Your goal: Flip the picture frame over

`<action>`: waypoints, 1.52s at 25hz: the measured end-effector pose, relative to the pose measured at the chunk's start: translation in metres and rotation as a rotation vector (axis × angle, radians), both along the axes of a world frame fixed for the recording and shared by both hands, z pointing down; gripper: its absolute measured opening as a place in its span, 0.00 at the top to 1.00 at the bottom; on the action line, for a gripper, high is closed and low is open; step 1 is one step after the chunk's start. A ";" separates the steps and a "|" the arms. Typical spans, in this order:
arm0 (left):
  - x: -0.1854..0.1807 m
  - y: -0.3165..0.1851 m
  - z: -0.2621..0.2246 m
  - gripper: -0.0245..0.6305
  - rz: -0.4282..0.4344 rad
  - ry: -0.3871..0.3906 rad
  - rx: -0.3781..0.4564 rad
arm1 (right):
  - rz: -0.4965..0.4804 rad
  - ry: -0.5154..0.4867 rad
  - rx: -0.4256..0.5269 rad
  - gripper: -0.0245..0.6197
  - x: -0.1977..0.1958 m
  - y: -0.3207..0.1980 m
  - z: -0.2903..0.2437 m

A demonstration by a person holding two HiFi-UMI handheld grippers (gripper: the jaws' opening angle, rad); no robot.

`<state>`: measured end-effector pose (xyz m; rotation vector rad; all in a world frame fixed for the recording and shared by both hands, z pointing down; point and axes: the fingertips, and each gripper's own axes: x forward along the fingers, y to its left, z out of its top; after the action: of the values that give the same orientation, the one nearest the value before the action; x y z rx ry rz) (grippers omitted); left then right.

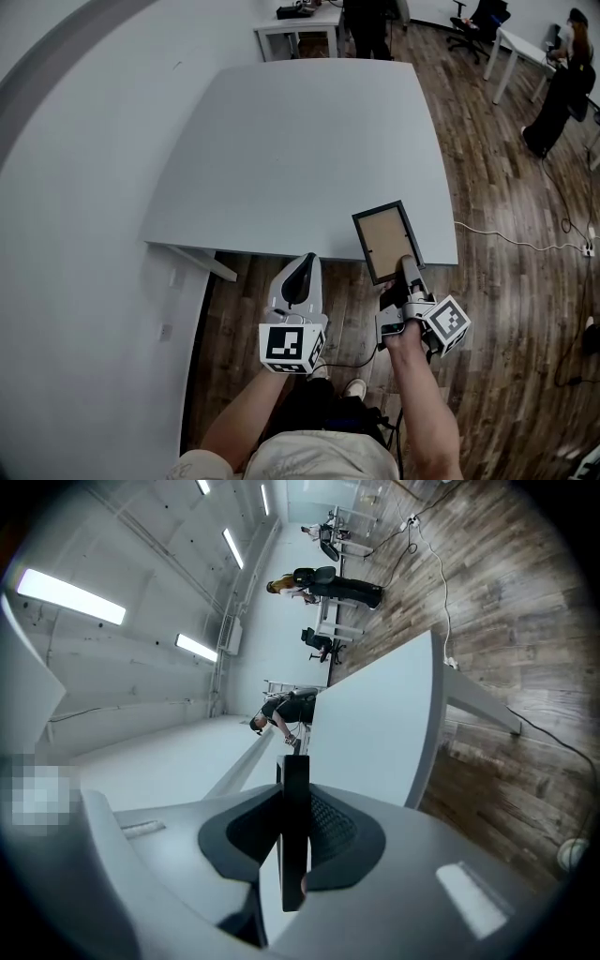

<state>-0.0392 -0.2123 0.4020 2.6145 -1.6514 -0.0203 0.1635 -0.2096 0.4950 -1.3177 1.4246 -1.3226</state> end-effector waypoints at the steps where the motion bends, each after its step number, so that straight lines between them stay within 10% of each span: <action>1: 0.000 0.000 0.001 0.96 -0.001 -0.001 -0.001 | 0.000 0.003 -0.013 0.84 0.000 0.001 0.004; 38: -0.006 -0.009 0.058 0.96 -0.007 0.016 -0.106 | 0.100 -0.121 -0.210 0.84 -0.011 0.014 0.122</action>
<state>-0.0452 -0.2212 0.4600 2.5250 -1.6094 0.0453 0.1525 -0.1953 0.6171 -1.3986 1.1479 -1.4897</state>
